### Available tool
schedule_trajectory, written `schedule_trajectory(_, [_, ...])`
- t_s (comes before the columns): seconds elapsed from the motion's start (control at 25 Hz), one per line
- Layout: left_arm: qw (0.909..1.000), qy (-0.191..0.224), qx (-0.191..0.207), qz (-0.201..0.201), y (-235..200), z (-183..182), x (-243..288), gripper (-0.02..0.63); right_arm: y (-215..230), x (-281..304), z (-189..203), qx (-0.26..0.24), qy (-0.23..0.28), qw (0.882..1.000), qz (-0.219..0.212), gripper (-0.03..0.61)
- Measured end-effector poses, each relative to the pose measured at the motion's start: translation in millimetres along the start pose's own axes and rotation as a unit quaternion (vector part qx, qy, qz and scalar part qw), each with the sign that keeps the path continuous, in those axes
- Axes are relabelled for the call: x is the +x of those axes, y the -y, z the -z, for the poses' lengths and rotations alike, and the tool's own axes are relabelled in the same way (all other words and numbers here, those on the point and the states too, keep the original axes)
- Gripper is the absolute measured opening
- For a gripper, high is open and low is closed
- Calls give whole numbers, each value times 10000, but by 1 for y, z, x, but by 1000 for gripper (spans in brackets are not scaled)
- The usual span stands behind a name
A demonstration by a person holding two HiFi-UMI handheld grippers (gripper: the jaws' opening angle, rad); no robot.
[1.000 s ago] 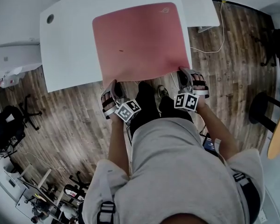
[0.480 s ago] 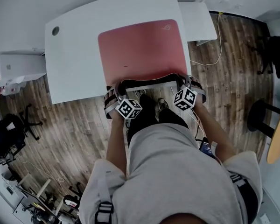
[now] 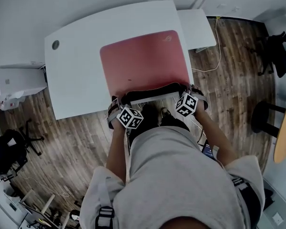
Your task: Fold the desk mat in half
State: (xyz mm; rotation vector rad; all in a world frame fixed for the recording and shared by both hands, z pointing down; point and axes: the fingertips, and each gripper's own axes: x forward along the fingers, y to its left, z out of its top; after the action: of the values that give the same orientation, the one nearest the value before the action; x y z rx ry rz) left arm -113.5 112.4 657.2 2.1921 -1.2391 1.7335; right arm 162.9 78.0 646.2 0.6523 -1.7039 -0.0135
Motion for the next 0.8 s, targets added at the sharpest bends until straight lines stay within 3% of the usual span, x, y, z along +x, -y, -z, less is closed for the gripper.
schedule_trajectory(0.48, [9967,432,-239,643,0,0,1,34,3,0,0,442,-177,9988,82,54])
schedule_trajectory(0.8, [9950,585,-294,759,4,-4,-1,34,3,-1,4,-12,-245,9996,148,54])
